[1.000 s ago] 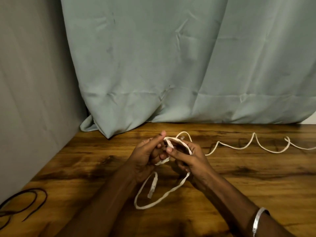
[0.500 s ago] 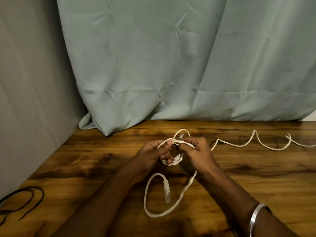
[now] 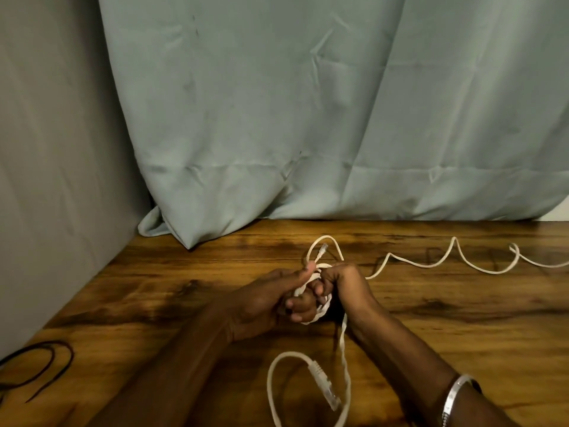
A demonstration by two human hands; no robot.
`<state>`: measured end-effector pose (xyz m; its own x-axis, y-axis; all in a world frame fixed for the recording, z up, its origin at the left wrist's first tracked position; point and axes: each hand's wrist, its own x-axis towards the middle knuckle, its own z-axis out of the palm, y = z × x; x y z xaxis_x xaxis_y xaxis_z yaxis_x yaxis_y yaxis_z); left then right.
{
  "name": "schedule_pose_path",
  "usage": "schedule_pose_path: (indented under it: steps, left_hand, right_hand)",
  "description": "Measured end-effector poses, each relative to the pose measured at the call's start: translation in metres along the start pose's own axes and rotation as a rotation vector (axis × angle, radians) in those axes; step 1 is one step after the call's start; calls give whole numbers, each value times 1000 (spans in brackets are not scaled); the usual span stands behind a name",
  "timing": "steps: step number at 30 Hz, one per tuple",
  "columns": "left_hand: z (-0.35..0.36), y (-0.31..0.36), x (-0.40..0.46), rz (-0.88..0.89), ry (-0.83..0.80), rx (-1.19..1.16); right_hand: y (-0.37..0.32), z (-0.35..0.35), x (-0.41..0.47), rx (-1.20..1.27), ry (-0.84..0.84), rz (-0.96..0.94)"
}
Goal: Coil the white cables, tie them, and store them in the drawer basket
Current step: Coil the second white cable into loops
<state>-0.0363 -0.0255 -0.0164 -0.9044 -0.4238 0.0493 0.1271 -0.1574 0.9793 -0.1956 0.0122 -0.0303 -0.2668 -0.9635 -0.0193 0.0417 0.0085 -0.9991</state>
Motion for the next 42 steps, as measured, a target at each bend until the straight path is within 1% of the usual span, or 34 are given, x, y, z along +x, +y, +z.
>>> schedule_pose_path:
  steps: [2, 4, 7, 9, 13, 15, 17, 18, 21, 25, 27, 29, 31, 33, 35, 38, 42]
  left_hand:
    - [0, 0, 0, 35, 48, 66]
    - [-3, 1, 2, 40, 135, 75]
    - [-8, 5, 2, 72, 254, -67]
    - [-9, 10, 1, 107, 299, -161]
    - [-12, 14, 1, 247, 324, -365]
    - [-14, 15, 2, 309, 336, -431]
    - [-13, 14, 4, 359, 363, -419]
    - [-13, 15, 4, 379, 385, -403]
    - [-17, 19, 5, 435, 456, -425]
    - [-39, 28, -2, 560, 565, -513]
    - [-44, 27, -3, 559, 670, -441]
    - [-44, 25, -3, 540, 755, -339]
    - [-42, 21, 0, 521, 799, -244]
    - [-40, 20, 1, 488, 819, -111]
    - [-37, 18, 3, 439, 817, 30]
    - [-30, 13, 6, 363, 743, 215]
    - [-23, 8, 9, 347, 668, 288]
  right_hand:
    - [-3, -3, -5, -8, -21, 38]
    - [-5, -4, -8, 28, -34, 41]
    - [-6, -6, -7, 169, -116, 75]
    - [-4, -6, -4, 203, -159, 70]
    - [-5, -6, -1, 175, -123, 9]
    - [-6, -4, -4, 118, -109, -41]
    - [-6, 1, -6, 37, -127, -87]
    - [-4, 2, -6, -30, -141, -105]
    - [1, 0, -7, -347, -198, -151]
    - [1, 0, -11, -528, -216, -163]
    - [-3, 5, -14, -698, -219, -230]
    - [-7, 7, -19, -888, -223, -380]
    - [-9, 5, -24, -1007, -235, -521]
    - [-9, 4, -26, -1105, -242, -616]
    - [-9, 5, -26, -1174, -265, -674]
    - [-8, 6, -28, -1181, -301, -721]
    - [-8, 6, -27, -1131, -304, -764]
